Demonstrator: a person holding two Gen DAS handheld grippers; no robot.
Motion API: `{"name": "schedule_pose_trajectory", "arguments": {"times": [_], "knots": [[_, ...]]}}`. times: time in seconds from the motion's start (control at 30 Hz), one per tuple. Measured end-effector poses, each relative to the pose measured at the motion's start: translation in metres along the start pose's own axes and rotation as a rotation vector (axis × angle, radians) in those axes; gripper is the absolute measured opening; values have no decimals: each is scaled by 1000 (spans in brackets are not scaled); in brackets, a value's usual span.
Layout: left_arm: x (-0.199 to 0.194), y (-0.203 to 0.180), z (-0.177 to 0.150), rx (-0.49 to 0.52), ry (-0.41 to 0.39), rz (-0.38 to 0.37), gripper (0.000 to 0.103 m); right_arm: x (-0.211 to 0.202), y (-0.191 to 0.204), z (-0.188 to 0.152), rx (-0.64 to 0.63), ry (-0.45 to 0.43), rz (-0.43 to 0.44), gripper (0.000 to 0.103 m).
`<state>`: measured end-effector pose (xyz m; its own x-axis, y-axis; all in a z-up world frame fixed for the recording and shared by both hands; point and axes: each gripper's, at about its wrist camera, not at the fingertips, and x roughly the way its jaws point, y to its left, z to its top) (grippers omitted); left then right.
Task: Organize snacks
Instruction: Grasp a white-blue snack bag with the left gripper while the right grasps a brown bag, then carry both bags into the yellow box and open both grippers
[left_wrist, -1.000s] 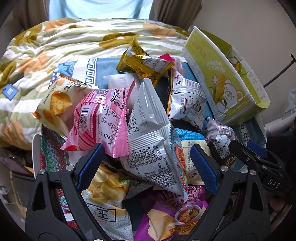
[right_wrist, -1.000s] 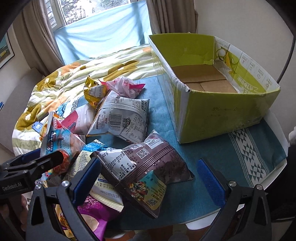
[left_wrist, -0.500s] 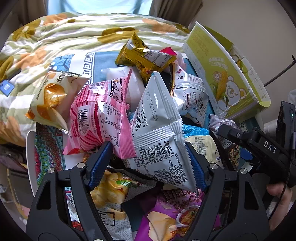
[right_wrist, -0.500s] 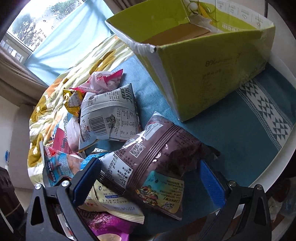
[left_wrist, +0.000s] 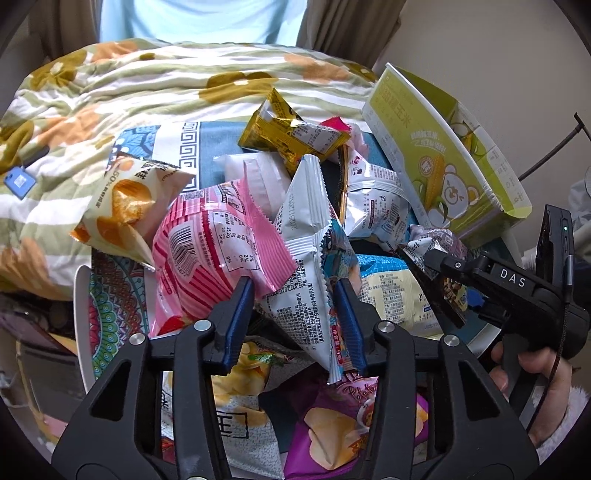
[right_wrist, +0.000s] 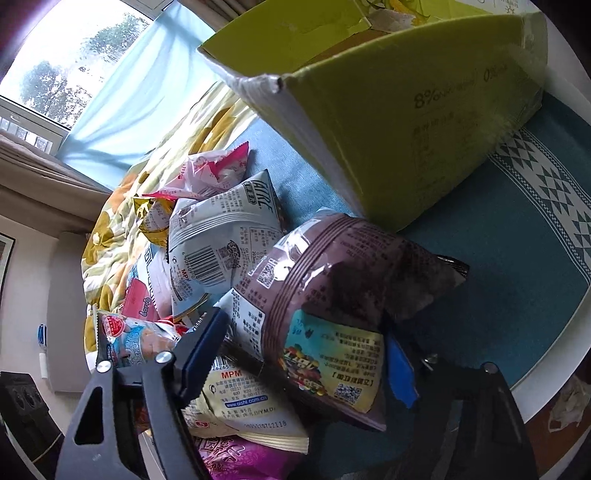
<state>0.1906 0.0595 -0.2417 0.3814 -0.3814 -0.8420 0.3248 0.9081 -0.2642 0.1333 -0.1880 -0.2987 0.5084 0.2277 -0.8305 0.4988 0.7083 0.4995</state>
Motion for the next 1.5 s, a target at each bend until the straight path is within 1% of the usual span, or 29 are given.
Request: {"name": "schedule_pose_trajectory", "arguments": {"times": [0.1,0.2,0.33,0.4,0.57,0.67,0.77,0.83,0.9,0.93,0.97,1.03,1.1,1.2,1.3,1.4,1.5], "knots": [[-5,3,1,-5,-14,0,34,-3,0,3,-5,-11,14,57],[-9,3,1,-12,-24,2,31,-5,-2,3,-13,-18,25,50],[-10,3,0,-29,-12,6,31,-11,-3,4,-32,-31,34,46],[-10,4,-2,-38,-8,-6,31,-18,-6,2,-41,-39,40,46],[-12,-2,-9,-25,10,7,31,-25,-8,0,-54,-43,48,46],[-4,-7,-11,-25,33,11,31,-26,-6,0,-54,-44,53,46],[6,-10,-6,-34,34,18,32,-28,-9,0,-58,-44,58,46],[16,-10,-3,-38,51,21,35,-31,-13,0,-61,-45,59,46],[25,-11,1,-41,64,22,43,-32,-11,-1,-61,-48,60,46],[28,-10,2,-48,66,18,44,-32,-11,-1,-61,-49,62,46],[31,-9,3,-59,70,10,49,-32,-9,0,-62,-50,64,46],[36,-5,4,-86,78,-16,50,-33,-8,0,-66,-54,67,45],[38,-5,4,-90,75,-27,50,-33,-8,0,-69,-56,69,45],[38,-10,5,-55,70,-18,35,-33,-7,1,-67,-59,75,45],[33,-12,7,-44,55,-26,26,-33,-8,0,-69,-61,81,45],[25,-14,7,-33,31,-29,22,-34,-10,1,-71,-63,90,45],[16,-20,9,-19,6,-24,20,-35,-9,2,-82,-66,95,45]]}}
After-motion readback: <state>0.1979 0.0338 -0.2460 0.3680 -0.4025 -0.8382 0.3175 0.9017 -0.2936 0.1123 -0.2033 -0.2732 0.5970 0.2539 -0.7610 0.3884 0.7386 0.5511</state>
